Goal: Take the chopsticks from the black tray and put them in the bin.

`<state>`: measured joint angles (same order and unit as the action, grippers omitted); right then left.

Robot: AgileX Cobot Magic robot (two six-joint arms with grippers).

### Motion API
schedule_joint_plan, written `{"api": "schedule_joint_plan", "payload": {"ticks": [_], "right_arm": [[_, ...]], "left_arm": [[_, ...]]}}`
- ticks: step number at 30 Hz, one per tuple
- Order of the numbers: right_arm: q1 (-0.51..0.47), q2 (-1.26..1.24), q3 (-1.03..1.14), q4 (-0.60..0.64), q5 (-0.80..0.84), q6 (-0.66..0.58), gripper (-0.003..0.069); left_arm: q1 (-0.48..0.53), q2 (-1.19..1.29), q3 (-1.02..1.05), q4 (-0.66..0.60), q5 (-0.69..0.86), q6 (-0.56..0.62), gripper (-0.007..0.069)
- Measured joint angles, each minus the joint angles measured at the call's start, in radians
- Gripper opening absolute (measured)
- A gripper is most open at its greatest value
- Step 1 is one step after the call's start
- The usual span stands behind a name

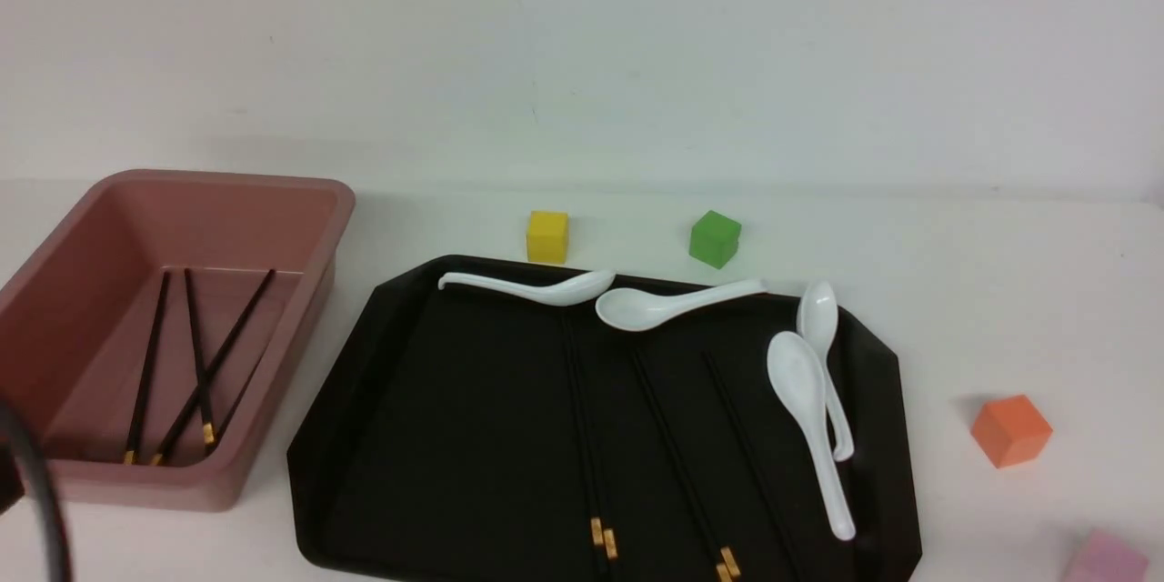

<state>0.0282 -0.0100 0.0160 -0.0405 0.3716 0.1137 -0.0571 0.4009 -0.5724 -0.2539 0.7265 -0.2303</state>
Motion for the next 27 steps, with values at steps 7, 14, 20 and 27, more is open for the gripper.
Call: {"api": "schedule_joint_plan", "payload": {"ticks": [7, 14, 20, 27], "right_arm": [[0.000, 0.000, 0.000, 0.000, 0.000, 0.000, 0.0240], [0.000, 0.000, 0.000, 0.000, 0.000, 0.000, 0.0240], [0.000, 0.000, 0.000, 0.000, 0.000, 0.000, 0.0240], [0.000, 0.000, 0.000, 0.000, 0.000, 0.000, 0.0240]], "left_arm": [[0.000, -0.103, 0.185, -0.002, -0.102, 0.000, -0.0013], [0.000, -0.103, 0.247, 0.042, -0.104, 0.000, -0.0013], [0.000, -0.124, 0.260, 0.092, -0.133, 0.000, -0.0012], [0.000, -0.311, 0.396, 0.104, -0.259, 0.000, -0.0009]]}}
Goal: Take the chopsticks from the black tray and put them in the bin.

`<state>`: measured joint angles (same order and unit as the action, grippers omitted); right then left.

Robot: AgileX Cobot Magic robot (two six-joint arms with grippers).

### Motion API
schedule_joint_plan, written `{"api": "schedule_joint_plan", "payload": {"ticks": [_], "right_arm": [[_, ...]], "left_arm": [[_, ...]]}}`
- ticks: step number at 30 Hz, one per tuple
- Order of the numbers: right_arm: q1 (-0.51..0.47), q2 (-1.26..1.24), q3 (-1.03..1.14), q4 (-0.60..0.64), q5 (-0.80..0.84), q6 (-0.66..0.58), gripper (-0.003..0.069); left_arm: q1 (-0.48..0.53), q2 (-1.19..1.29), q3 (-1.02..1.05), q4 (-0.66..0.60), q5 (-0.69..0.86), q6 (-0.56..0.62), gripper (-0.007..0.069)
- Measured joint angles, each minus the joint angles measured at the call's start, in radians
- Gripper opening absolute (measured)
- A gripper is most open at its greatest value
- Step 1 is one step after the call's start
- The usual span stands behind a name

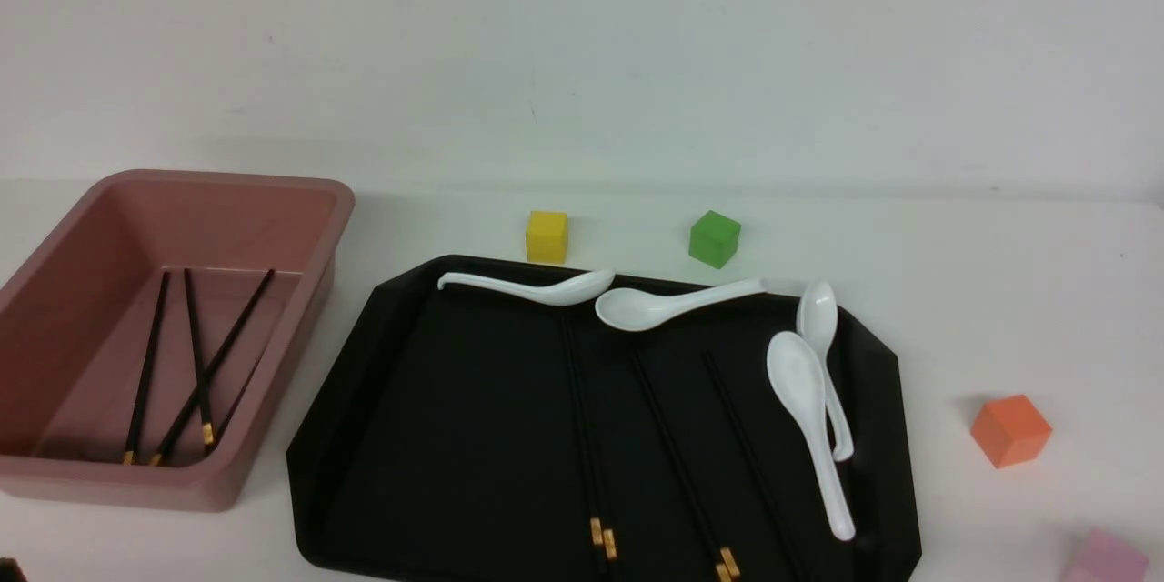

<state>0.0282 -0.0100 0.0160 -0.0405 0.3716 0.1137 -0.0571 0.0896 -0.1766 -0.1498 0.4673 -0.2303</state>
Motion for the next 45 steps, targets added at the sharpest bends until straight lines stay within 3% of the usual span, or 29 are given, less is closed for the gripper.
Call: {"api": "schedule_joint_plan", "payload": {"ticks": [7, 45], "right_arm": [[0.000, 0.000, 0.000, 0.000, 0.000, 0.000, 0.0240], [0.000, 0.000, 0.000, -0.001, 0.000, 0.000, 0.0240]], "left_arm": [[0.000, -0.100, 0.181, 0.119, -0.094, 0.000, -0.0001], [0.000, -0.101, 0.206, 0.120, -0.089, -0.046, 0.0022]]}}
